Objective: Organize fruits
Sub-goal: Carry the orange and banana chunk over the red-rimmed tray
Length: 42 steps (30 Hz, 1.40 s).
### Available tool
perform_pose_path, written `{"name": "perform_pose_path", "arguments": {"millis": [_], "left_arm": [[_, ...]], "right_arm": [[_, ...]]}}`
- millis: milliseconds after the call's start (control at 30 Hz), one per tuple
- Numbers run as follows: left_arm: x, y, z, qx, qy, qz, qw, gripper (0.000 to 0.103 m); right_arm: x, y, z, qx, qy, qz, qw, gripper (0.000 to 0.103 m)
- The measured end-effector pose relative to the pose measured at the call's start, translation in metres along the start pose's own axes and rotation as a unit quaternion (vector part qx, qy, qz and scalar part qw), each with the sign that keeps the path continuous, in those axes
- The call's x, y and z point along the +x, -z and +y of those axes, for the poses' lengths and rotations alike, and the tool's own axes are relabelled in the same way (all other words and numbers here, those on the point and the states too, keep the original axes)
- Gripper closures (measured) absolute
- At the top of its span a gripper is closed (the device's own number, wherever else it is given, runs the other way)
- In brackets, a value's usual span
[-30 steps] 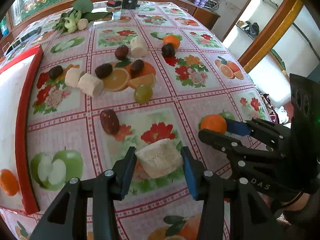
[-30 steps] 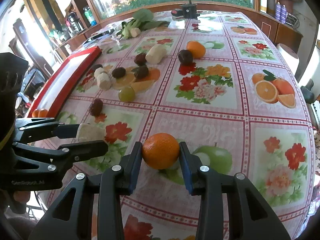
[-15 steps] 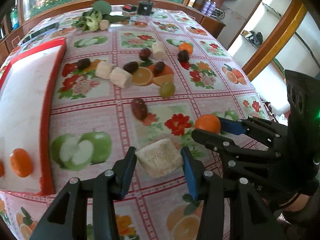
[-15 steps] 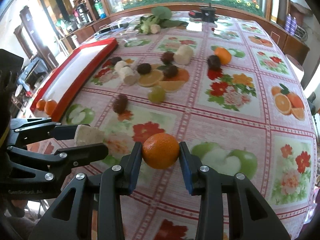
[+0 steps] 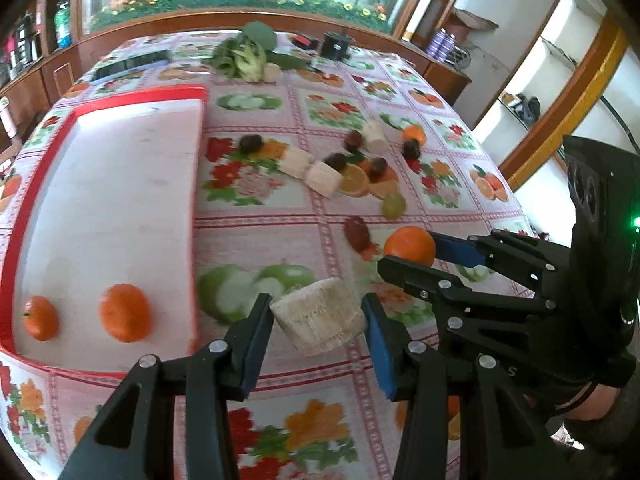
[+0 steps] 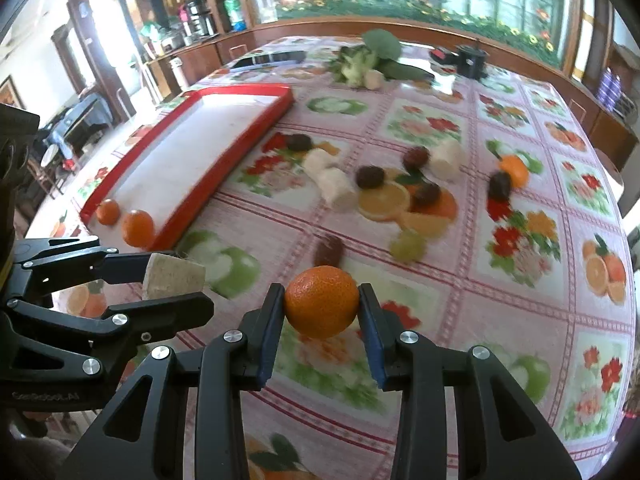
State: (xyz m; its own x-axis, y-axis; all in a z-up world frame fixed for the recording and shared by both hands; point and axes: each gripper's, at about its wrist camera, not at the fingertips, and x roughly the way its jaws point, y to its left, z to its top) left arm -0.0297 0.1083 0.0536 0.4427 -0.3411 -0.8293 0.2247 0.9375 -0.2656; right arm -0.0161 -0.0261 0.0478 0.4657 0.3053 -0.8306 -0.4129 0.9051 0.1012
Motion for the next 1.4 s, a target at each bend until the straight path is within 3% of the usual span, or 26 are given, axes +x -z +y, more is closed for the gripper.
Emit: {"name": "perform_pose_path", "arguments": {"millis": [700,1400], "left_arm": [[-0.038,-0.007,0.124,-0.102,-0.075,-0.036,0.9913,0.055],[-0.016,-0.018,0.184,-0.137,-0.123,-0.016,0.9828,0.055]], "right_arm": [[0.032,-0.066,0.09,-0.077,-0.043,-0.011,0.996,0.068],[0.09,-0.079,0.142,-0.134,-0.069,0.032,0.988,0.068]]}}
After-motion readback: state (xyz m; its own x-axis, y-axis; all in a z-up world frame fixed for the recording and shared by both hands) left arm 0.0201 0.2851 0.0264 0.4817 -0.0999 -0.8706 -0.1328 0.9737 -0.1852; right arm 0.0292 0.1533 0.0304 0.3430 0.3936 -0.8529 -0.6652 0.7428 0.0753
